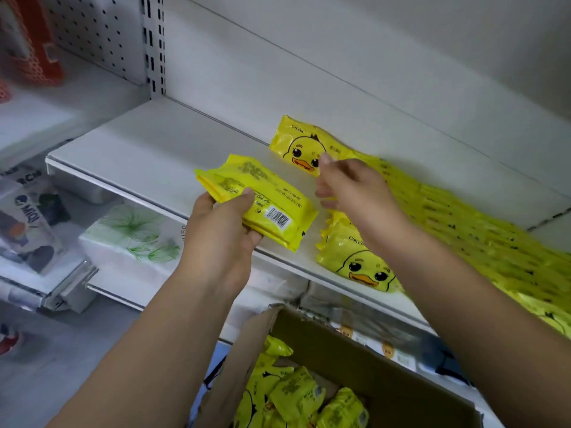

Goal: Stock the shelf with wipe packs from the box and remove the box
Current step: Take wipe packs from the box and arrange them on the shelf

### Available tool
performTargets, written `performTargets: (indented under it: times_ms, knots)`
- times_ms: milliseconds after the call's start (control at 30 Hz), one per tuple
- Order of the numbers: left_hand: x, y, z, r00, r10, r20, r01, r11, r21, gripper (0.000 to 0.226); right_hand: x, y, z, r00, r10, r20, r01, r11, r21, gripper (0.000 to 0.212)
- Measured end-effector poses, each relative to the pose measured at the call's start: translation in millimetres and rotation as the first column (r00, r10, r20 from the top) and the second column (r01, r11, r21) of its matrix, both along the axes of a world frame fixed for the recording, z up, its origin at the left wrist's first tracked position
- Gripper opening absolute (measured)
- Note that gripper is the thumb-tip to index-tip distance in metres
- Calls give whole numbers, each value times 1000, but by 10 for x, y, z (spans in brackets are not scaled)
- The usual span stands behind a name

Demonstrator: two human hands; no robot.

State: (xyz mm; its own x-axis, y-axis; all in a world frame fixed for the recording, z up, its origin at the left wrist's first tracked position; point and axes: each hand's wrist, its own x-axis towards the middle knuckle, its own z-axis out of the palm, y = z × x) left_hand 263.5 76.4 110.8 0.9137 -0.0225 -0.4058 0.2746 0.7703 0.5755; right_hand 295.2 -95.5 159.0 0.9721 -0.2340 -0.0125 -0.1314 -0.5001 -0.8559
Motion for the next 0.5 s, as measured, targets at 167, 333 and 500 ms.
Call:
performTargets:
  times_ms: [167,333,500]
  knots:
    - [-226,-90,32,974,-206,93,206,978,17,37,-775,84,-138,995,49,-85,-14,930,368,23]
    - [-519,-123,-36,970,-236,62,175,849,499,82,-1155,83,-67,964,-229,132,175,928,329,36]
    - [-746,-126,25,879,-448,162,400,879,258,52,-1439,210,-14,988,15,152,-40,986,161,34]
